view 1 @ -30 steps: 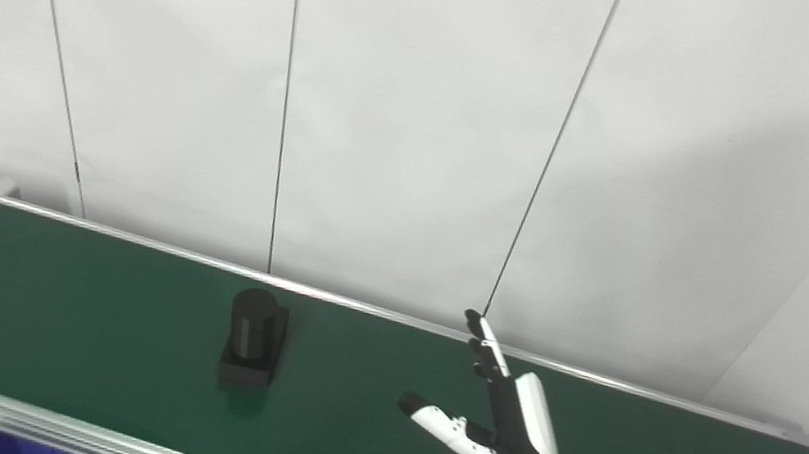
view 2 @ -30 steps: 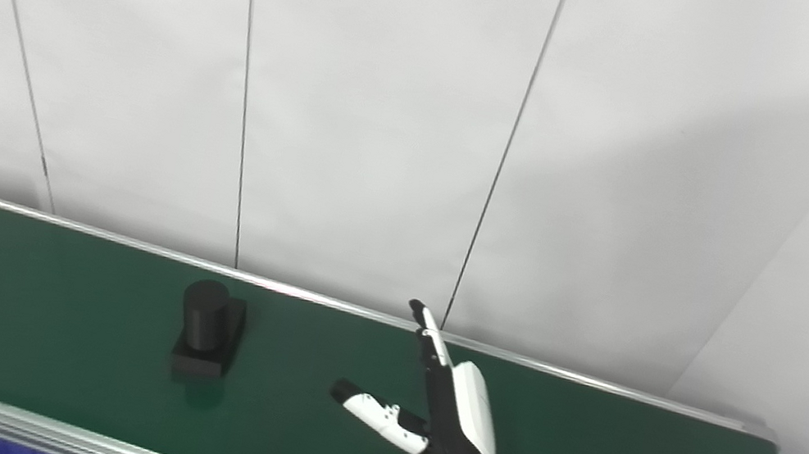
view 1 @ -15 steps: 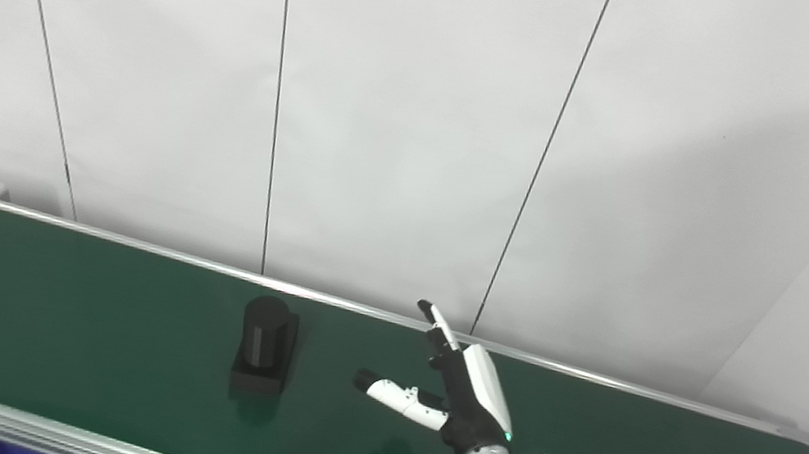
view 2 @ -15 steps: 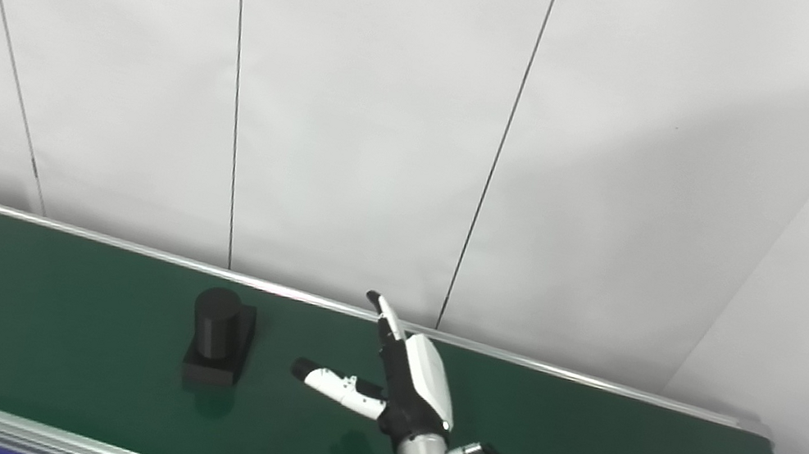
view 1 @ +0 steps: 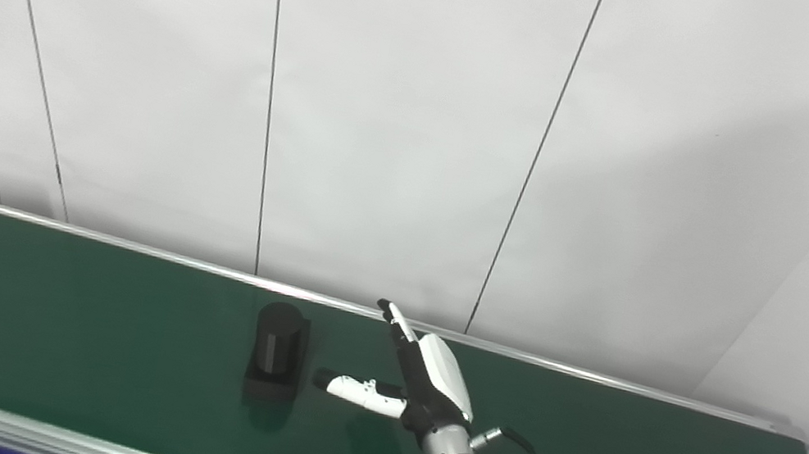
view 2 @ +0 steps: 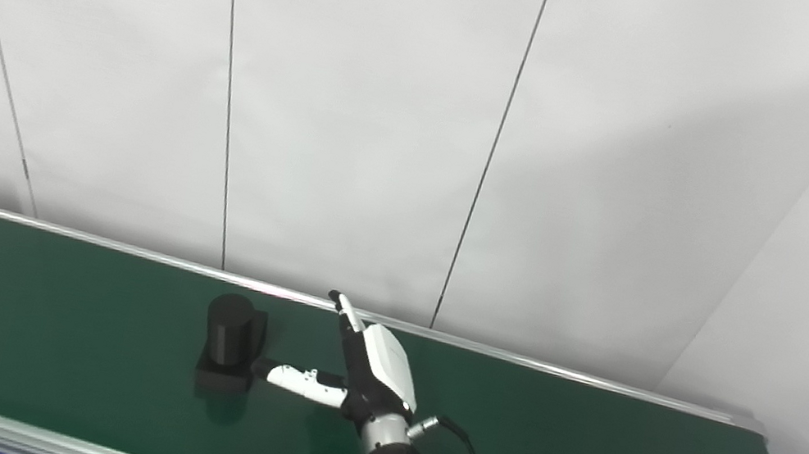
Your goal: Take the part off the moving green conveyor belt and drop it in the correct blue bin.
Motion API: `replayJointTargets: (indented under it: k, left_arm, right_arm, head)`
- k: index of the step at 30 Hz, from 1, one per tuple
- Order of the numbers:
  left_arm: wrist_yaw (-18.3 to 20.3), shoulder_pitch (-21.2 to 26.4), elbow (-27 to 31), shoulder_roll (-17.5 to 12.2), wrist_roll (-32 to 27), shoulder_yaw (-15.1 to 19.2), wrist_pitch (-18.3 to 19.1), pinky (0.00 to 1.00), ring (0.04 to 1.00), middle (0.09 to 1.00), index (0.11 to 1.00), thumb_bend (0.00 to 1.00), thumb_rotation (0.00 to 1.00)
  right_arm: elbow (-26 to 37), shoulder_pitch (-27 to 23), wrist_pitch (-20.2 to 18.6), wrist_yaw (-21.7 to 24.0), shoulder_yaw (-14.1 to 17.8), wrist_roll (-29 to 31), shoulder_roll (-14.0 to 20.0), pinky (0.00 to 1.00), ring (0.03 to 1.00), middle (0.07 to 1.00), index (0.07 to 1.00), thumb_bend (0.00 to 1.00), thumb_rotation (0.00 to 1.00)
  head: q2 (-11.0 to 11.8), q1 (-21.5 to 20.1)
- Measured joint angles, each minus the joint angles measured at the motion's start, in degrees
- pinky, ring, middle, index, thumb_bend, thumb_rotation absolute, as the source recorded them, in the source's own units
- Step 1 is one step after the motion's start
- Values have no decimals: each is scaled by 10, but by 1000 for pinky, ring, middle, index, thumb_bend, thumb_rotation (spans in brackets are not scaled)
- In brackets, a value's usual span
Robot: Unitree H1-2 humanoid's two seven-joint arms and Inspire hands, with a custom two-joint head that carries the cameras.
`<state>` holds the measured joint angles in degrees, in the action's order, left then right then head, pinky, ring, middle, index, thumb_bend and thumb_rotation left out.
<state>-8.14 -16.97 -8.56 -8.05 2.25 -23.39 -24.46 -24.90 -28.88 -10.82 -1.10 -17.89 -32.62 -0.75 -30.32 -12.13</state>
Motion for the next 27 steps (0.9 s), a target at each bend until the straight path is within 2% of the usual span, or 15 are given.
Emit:
replayJointTargets:
  k: [10,18,24,27]
  left_arm:
    - [6,-3,2,8,2,1,0,1000,998,999,968,704,1000]
    - [8,-3,2,9,6,-2,0,1000,997,999,971,708,1000]
    - [5,-3,2,12,18,-6,0,971,982,989,963,738,1000]
    - [-2,-4,2,14,20,-8,0,974,981,987,958,718,1000]
  right_arm:
    - [-77,-47,4,-18,-12,7,-15,926,946,962,976,1000,628]
    - [-163,-70,37,-48,-15,21,-23,937,951,966,989,1000,578]
    - [-212,-93,44,-67,-15,29,-36,925,945,964,990,1000,538]
    - [-247,-106,51,-77,-13,38,-41,912,937,955,978,1000,508]
  head:
    - [-3,6]
    - [-3,13]
    - [-3,17]
    - [-3,18]
